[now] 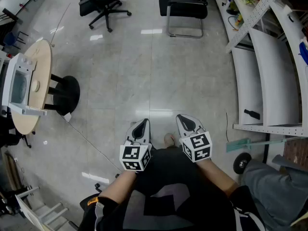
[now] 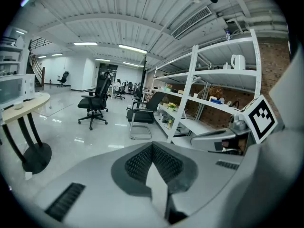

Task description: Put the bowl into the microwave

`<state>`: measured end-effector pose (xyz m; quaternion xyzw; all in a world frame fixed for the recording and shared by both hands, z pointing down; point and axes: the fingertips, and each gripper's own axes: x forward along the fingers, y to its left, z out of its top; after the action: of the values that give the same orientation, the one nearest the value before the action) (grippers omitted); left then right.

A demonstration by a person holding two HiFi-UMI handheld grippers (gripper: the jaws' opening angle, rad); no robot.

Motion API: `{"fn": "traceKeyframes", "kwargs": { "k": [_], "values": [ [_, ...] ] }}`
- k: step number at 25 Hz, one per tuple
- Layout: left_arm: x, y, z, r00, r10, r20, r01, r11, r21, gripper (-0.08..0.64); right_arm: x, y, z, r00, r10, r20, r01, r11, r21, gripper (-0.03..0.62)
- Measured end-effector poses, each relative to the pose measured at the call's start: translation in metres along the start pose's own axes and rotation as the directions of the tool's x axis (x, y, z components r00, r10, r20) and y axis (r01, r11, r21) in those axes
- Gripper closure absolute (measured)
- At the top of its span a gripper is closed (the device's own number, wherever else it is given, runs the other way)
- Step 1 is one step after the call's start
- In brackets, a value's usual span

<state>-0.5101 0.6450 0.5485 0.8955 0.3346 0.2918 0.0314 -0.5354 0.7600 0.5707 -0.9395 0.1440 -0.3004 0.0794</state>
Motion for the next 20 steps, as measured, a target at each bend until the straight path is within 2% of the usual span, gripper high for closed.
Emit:
{"fn": "traceKeyframes", "kwargs": {
  "k": [6, 9, 16, 20],
  "values": [
    [0.000, 0.005, -0.003, 1.000, -0.001, -0.005, 0.001, 1.000, 0.019, 0.512, 0.005, -0.001, -0.004, 1.000, 0.002, 0.002, -0.002, 1.000, 0.024, 0.577],
    [-0.002, 0.018, -0.003, 1.000, 0.027, -0.002, -0.027, 1.000, 0.016, 0.512, 0.017, 0.004, -0.004, 1.000, 0.022, 0.000, -0.022, 0.999, 0.030, 0.577],
    [-0.019, 0.066, 0.004, 0.994, 0.107, -0.007, -0.107, 0.993, -0.045, 0.512, 0.057, 0.040, 0.014, 0.994, 0.101, -0.030, -0.101, 0.995, 0.005, 0.577],
    [-0.022, 0.098, 0.021, 0.990, 0.141, 0.023, -0.138, 0.987, -0.088, 0.512, 0.082, 0.059, 0.036, 0.989, 0.137, -0.047, -0.138, 0.990, -0.034, 0.577]
  ]
}}
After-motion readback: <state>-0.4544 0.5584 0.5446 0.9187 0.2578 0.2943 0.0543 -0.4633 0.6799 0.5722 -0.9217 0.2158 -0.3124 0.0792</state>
